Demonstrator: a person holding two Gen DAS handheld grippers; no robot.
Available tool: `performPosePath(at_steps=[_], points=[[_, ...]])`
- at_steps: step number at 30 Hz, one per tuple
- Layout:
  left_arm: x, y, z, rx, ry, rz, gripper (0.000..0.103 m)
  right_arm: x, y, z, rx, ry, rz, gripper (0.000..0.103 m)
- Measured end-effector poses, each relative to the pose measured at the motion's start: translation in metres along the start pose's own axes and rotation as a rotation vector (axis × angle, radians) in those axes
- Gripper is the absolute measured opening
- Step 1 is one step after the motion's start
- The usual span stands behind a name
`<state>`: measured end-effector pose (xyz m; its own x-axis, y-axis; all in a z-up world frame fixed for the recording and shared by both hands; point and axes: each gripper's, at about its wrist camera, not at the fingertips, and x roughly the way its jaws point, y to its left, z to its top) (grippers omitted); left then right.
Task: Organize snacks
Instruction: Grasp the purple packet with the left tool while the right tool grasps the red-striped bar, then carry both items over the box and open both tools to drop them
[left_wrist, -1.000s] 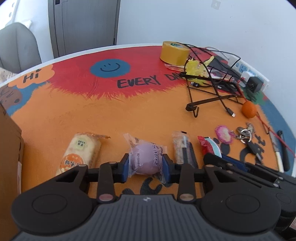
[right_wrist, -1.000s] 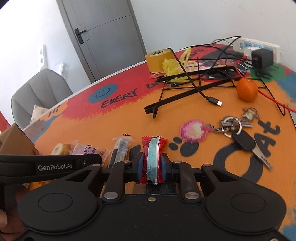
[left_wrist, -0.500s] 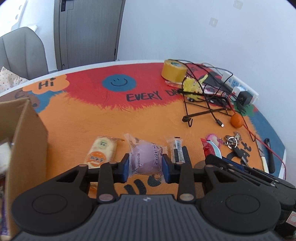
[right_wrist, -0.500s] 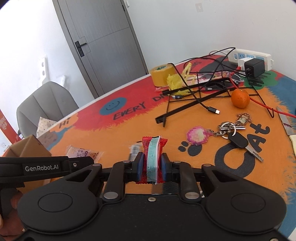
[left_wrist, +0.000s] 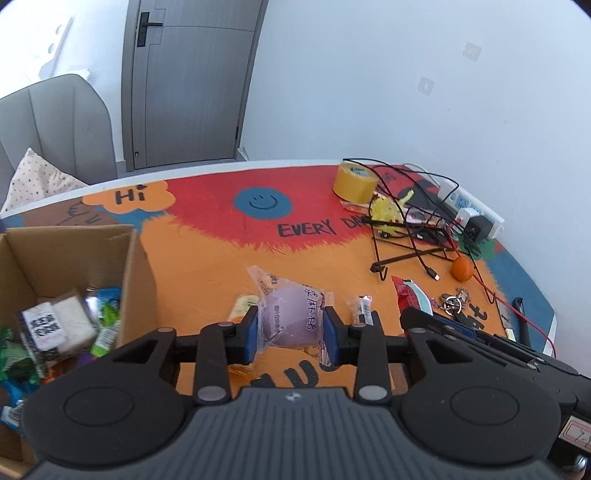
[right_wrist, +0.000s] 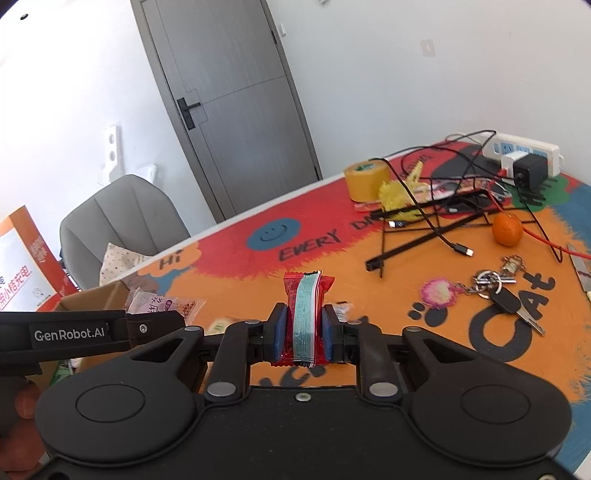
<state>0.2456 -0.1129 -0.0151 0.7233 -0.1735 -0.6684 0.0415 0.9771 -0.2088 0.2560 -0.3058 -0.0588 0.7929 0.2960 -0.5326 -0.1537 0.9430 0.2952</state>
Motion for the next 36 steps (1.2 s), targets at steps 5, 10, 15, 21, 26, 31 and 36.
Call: performPosePath(at_steps=[5, 10, 15, 21, 26, 31, 36], points=[[-0.016, 0.014, 0.001, -0.015, -0.024, 0.007, 0.034, -0.006, 0.016, 0.001, -0.013, -0.015, 0.013, 0.021], [-0.031, 0.032, -0.001, -0.037, -0.046, 0.016, 0.034, -0.01, 0.034, -0.001, -0.034, -0.023, 0.031, 0.021], [-0.042, 0.051, -0.003, -0.065, -0.06, 0.035, 0.034, -0.011, 0.054, -0.001, -0.059, -0.029, 0.046, 0.021], [-0.058, 0.076, -0.005, -0.105, -0.082, 0.066, 0.034, -0.011, 0.078, 0.0, -0.087, -0.032, 0.08, 0.021], [-0.069, 0.1, -0.008, -0.142, -0.089, 0.101, 0.034, -0.009, 0.099, -0.001, -0.105, -0.029, 0.118, 0.021], [-0.078, 0.121, -0.013, -0.171, -0.093, 0.124, 0.034, -0.006, 0.119, -0.003, -0.127, -0.02, 0.147, 0.021], [-0.085, 0.141, -0.018, -0.202, -0.093, 0.141, 0.034, -0.006, 0.14, -0.004, -0.158, -0.017, 0.174, 0.021]])
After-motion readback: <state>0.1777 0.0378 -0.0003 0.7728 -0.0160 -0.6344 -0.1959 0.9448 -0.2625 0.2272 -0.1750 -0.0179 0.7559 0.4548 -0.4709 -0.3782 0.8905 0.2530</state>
